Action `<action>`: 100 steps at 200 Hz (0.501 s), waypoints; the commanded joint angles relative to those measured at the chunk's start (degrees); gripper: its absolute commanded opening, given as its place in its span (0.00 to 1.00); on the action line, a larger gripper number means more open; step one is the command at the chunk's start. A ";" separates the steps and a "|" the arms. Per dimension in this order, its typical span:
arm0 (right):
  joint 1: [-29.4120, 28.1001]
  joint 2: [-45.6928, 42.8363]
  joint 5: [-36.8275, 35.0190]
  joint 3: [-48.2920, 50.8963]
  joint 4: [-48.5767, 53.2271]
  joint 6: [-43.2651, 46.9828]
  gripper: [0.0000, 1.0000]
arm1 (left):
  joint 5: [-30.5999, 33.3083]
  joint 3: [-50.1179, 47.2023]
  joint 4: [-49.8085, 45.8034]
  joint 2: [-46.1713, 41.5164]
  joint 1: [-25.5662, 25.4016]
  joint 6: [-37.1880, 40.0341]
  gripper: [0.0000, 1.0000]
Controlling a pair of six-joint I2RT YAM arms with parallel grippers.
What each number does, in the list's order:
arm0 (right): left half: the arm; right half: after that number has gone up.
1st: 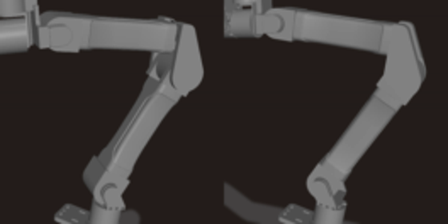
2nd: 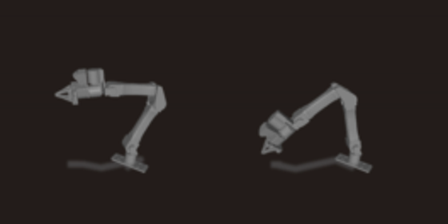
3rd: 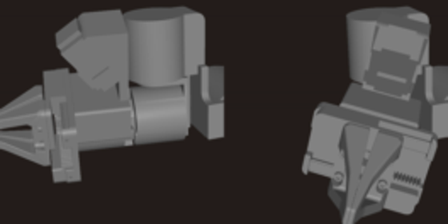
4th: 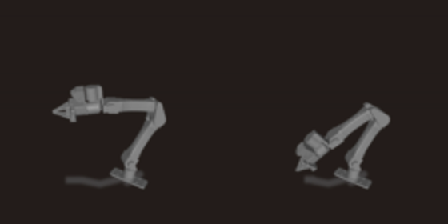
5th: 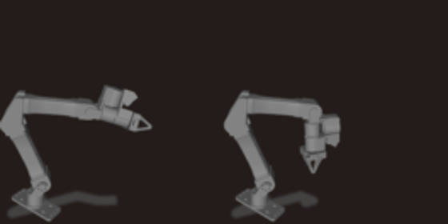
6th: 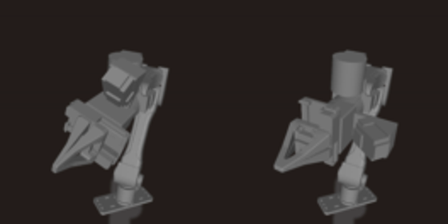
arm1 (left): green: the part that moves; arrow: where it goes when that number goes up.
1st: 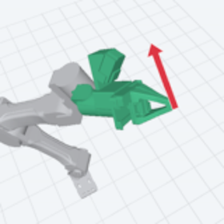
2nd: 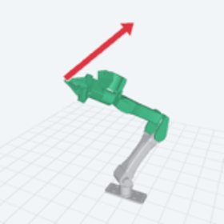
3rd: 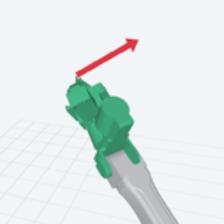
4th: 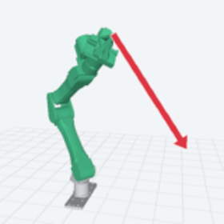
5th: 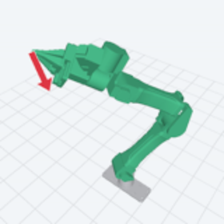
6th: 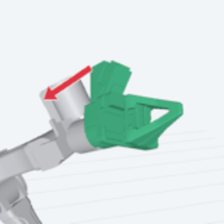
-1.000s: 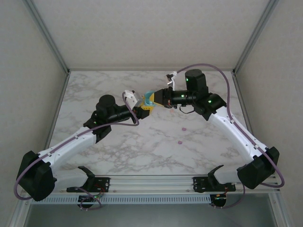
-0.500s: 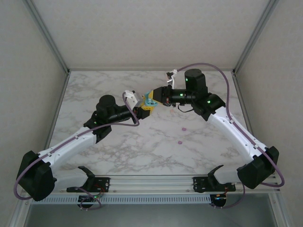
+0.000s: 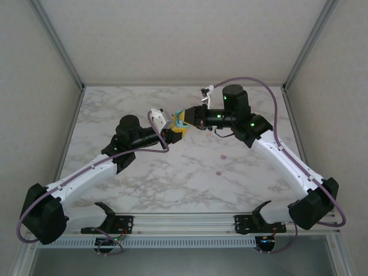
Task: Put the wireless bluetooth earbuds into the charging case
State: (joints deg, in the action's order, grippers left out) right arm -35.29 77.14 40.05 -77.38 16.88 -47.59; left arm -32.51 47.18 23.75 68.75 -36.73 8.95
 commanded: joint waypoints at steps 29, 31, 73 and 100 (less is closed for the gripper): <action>-0.93 0.68 -1.47 1.10 -0.61 0.41 0.21 | -0.62 1.78 3.23 0.07 -0.71 -1.45 0.22; -0.92 0.69 -1.47 1.16 -0.69 0.40 0.21 | -0.69 1.80 3.21 0.07 -0.71 -1.47 0.22; -1.86 1.19 -4.01 0.75 -0.32 0.30 0.21 | -1.02 1.88 3.33 0.07 -0.80 -1.51 0.22; -2.41 1.34 -6.34 0.39 1.01 1.00 0.21 | -0.97 1.95 3.50 0.21 -0.80 -1.52 0.22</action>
State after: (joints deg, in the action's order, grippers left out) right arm -36.49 77.47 36.99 -77.12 16.40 -47.57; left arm -32.40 47.18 23.79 69.14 -36.82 8.58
